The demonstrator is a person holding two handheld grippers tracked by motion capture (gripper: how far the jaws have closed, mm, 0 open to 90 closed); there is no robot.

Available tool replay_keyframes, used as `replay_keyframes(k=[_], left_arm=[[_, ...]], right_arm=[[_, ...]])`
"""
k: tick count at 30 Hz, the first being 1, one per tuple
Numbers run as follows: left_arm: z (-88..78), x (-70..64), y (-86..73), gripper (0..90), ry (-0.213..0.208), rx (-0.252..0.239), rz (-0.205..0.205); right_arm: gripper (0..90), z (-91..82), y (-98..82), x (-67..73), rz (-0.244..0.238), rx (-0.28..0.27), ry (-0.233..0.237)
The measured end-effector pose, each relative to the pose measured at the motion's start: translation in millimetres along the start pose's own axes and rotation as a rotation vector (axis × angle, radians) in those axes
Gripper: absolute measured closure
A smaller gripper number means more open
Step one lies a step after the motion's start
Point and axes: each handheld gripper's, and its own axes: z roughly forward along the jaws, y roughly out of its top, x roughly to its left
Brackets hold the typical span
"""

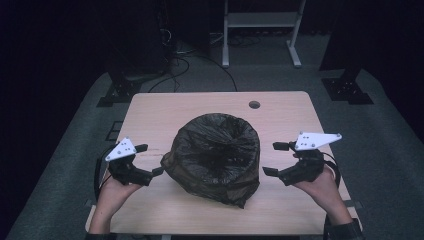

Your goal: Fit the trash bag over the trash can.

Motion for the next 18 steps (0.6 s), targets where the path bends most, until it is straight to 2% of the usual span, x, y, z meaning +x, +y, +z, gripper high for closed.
replay_keyframes(k=[6, 9, 14, 18], left_arm=[[3.7, -14.8, -25.3, 0.0, -0.02, 0.058, 0.036], [8.9, -18.8, -39.9, 0.0, -0.023, 0.103, 0.046], [18.8, -22.0, -57.1, 0.0, -0.041, 0.151, 0.046], [26.2, -22.7, -66.2, 0.0, -0.047, 0.168, 0.035]], right_arm=[[10.2, 0.2, 19.7, 1.8, -0.03, 0.003, 0.005], [10.2, 1.2, 32.0, 3.3, -0.048, -0.004, 0.008], [10.1, 8.3, 50.8, 4.5, -0.069, 0.0, 0.031], [10.2, 19.4, 63.8, 4.8, -0.08, 0.016, 0.049]])
